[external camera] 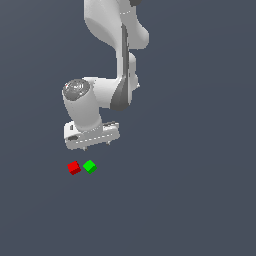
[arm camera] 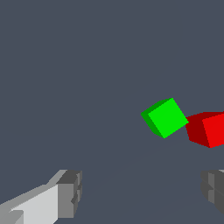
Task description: Stack the red cube on top of the green cube.
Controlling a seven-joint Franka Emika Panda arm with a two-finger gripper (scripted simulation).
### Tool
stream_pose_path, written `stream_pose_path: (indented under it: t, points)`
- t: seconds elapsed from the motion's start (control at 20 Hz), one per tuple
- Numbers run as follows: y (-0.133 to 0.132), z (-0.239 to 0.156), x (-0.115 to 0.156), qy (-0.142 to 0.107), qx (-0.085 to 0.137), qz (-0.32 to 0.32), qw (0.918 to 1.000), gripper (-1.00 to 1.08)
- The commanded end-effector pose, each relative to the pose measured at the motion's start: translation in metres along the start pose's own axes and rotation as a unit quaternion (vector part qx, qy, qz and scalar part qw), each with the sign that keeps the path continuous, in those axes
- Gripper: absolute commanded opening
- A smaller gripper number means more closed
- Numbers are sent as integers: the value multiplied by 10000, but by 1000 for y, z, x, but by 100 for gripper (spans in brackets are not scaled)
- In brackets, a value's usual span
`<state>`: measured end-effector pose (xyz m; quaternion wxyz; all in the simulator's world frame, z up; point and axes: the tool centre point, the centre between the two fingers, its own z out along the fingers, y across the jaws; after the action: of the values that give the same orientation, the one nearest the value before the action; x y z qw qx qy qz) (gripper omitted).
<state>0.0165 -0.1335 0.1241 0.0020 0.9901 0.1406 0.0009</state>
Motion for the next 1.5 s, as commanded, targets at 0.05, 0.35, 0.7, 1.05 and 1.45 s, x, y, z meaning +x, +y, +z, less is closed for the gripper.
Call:
stream_pose_path:
  t: [0.05,0.35,0.7,1.05,1.45]
  points:
    - [26,11,0,1,5,-288,9996,100]
    - [70,30,5,0,13,-760,9971,100]
    - [105,45,13,-1,19,-1149,9934,100]
    - [123,53,20,-3,21,-1347,9909,100]
    - [127,55,22,-5,22,-1390,9903,100]
